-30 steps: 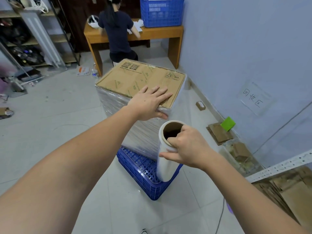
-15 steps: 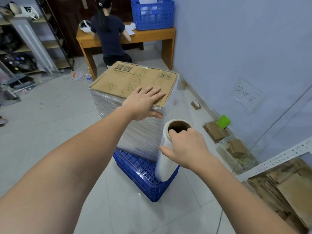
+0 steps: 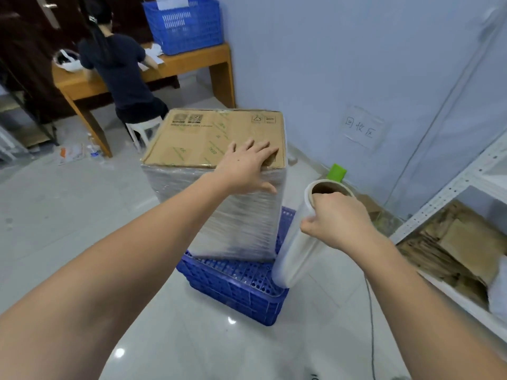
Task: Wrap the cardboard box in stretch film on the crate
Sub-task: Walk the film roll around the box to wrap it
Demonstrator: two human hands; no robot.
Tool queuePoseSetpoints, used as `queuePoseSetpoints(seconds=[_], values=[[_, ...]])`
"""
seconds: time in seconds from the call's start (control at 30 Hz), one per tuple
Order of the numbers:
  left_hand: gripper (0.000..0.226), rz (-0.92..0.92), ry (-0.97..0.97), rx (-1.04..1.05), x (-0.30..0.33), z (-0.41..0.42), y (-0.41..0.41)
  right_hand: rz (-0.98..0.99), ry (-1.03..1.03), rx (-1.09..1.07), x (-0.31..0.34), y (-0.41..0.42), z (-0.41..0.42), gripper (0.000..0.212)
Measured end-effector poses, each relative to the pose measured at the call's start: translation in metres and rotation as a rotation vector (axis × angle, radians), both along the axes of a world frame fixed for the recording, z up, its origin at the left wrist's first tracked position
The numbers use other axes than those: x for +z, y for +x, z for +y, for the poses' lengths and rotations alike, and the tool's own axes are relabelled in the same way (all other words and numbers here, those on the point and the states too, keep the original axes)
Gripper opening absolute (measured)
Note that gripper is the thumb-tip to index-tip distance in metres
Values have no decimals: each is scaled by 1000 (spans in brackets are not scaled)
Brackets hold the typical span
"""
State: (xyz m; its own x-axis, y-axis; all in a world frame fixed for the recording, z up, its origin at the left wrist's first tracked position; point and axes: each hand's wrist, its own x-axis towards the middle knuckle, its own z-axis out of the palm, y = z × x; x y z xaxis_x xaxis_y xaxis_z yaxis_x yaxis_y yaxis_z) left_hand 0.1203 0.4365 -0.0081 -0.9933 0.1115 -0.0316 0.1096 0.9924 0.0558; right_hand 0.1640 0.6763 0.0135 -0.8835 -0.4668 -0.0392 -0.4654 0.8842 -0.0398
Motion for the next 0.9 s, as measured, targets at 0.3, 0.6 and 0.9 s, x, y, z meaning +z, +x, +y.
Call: queuePoseSetpoints(seconds=[0.3,0.6,0.9], values=[[93,-10,-127,-176,1,-59,7,154,35,-189,-15,22,-24,63],[86,32,-113,-170,-6,-49,8,235,15,111,-21,62,-48,60],[88,43,-116,-166,-10,-50,11,233,63,392,-19,87,-86,55]])
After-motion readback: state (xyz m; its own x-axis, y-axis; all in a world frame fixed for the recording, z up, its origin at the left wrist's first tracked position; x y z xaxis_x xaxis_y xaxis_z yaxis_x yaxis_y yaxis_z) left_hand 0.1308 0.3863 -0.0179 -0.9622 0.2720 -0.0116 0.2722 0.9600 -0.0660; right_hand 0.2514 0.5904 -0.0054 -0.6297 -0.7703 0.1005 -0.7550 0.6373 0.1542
